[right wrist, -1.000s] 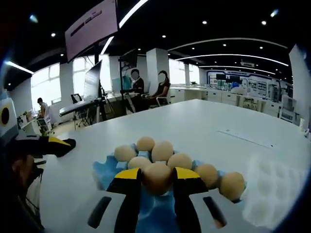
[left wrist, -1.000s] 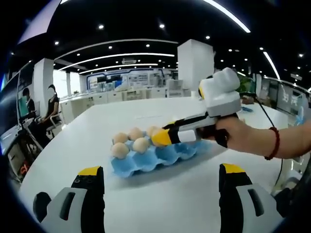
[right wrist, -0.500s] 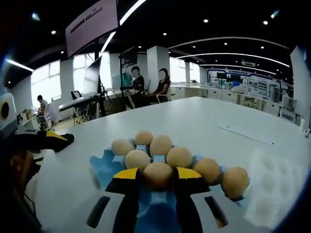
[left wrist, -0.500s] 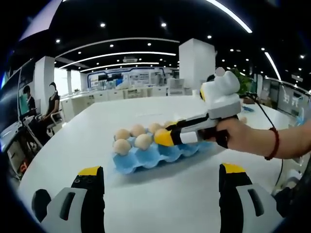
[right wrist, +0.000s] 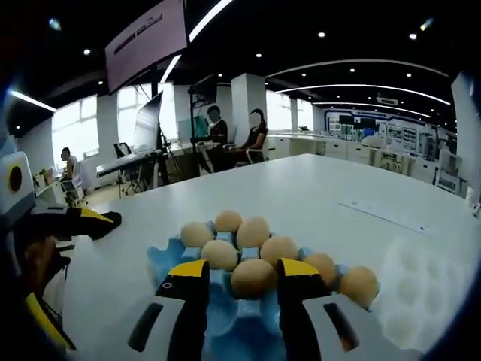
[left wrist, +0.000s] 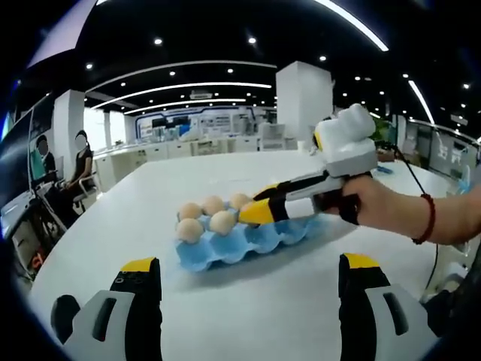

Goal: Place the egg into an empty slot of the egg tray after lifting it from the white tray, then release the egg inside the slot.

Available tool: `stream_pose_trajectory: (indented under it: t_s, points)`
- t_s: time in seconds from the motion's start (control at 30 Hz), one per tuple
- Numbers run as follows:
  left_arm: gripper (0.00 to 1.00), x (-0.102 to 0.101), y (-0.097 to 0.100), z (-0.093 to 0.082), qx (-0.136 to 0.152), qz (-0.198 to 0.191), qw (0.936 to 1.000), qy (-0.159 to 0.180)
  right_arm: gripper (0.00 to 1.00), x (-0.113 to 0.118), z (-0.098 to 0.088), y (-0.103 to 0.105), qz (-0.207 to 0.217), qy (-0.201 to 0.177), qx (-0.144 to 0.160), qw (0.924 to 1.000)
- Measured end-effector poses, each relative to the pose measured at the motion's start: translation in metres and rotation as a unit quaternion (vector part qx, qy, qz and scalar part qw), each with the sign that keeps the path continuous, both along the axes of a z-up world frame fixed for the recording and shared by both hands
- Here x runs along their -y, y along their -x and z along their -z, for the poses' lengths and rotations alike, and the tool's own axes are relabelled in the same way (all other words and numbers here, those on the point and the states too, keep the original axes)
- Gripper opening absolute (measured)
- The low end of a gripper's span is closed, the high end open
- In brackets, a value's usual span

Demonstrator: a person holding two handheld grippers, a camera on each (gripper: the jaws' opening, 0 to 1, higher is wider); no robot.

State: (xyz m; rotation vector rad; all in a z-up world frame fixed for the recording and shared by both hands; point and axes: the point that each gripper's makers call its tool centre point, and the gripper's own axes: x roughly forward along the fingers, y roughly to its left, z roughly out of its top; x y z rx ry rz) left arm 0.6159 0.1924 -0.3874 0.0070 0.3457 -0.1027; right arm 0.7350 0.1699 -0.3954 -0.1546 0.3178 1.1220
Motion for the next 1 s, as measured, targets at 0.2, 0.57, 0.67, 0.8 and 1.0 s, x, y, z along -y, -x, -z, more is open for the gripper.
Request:
stream_pose_trajectory:
  t_s: [0.2,0.57,0.67,0.8,1.0]
  points:
    - [1.0,0.008,0.0,-0.002,0.005,0.006,0.9999,-0.007,0.41,0.009,-0.013,-0.001,0.008,-0.011,0.016,0.9998]
    - [1.0,0.016,-0.002,-0.001,0.005,0.006,1.0,-0.004,0.44,0.032,-0.013,-0.006,0.022,0.014,0.022,0.9994]
    - [1.0,0.016,-0.002,-0.002,0.008,0.006,0.9999,-0.003,0.45,0.038,-0.015,-0.006,0.025,0.015,0.024,0.9993]
    - [1.0,0.014,-0.002,-0.002,0.009,0.0,1.0,-0.001,0.45,0.048,-0.016,-0.003,0.028,0.021,0.033,0.9988]
    - [1.0,0.014,0.001,-0.002,0.008,-0.003,1.0,0.0,0.45,0.064,-0.015,-0.008,0.041,0.025,0.035,0.9982]
